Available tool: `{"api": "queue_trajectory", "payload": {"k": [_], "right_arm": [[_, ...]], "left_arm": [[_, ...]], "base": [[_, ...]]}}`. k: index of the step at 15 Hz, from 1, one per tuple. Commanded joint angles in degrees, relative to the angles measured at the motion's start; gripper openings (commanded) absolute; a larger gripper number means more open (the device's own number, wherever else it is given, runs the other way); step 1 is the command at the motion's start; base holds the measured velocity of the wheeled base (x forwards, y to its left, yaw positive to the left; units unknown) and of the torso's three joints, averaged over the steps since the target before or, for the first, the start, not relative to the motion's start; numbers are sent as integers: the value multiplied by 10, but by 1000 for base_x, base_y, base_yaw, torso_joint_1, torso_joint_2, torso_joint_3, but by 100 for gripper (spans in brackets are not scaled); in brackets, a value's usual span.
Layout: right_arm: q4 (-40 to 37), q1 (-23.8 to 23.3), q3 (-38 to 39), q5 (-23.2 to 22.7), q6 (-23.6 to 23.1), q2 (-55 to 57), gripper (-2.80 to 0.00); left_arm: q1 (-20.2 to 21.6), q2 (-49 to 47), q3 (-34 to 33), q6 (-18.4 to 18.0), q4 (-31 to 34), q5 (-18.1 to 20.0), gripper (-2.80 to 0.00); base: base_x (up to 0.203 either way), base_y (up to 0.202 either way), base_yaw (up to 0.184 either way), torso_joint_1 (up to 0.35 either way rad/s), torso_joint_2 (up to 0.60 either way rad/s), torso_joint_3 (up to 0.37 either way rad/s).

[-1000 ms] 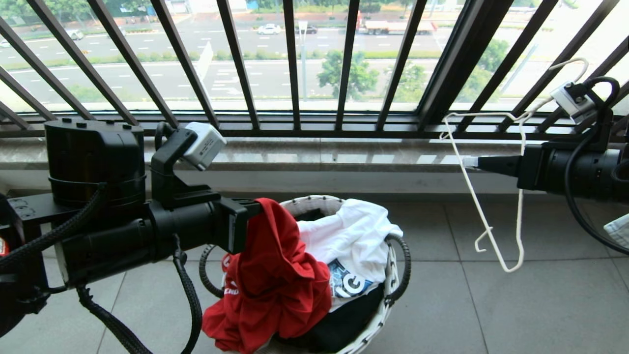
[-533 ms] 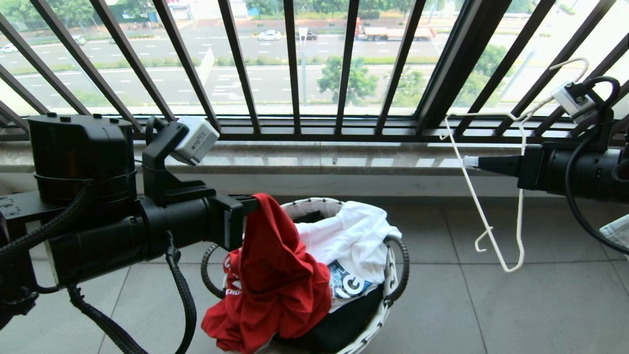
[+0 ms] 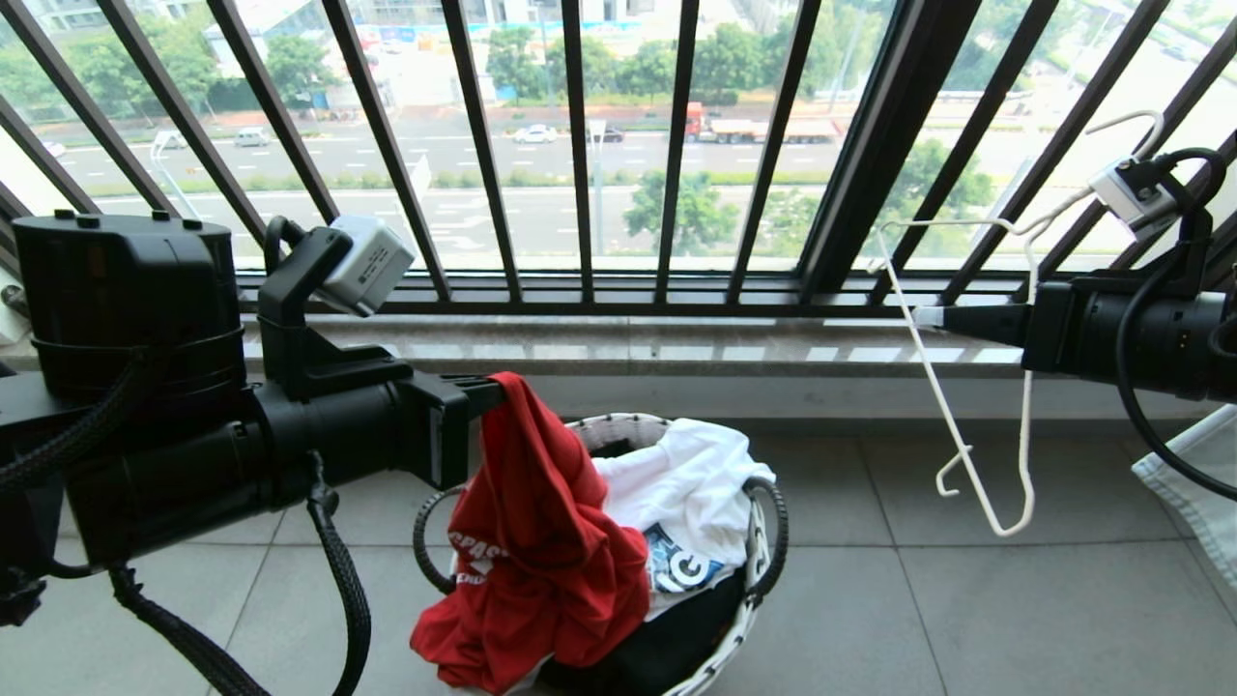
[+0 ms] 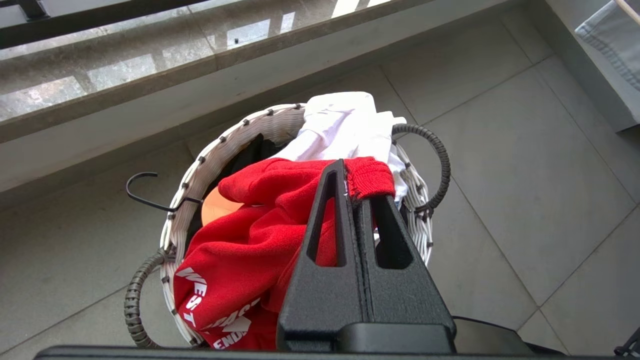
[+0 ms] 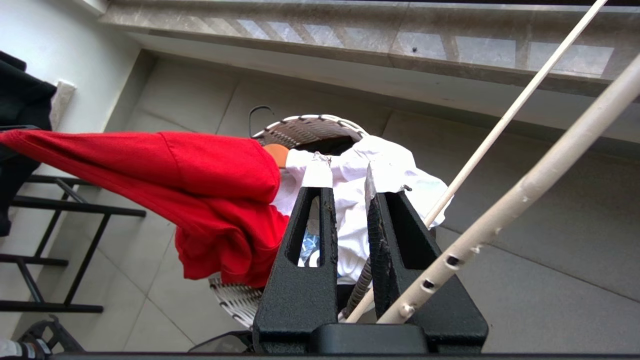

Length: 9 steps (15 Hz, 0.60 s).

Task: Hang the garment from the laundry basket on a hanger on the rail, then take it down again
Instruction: Pick up clothes from the basket

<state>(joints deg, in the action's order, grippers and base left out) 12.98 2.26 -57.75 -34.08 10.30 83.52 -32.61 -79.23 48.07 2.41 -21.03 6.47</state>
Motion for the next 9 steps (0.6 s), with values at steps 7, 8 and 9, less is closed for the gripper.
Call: {"api": "queue_trajectory", "payload": {"k": [7,8,9], "right_arm": [[1,1,1,-2,0,2,-280],[1,0,2,-2,-1,2,-280],[1,1,2,-3,-1,1,-280]], "left_arm": [[0,3,-1,-1,-1,2,-280],[0,2,-1,-1,-1,2,-280],[0,3,-1,-1,-1,2,-280]], "base": [[0,0,0,3,2,206],[0,0,0,2,7,200],[0,0,0,5,-2,200]]}}
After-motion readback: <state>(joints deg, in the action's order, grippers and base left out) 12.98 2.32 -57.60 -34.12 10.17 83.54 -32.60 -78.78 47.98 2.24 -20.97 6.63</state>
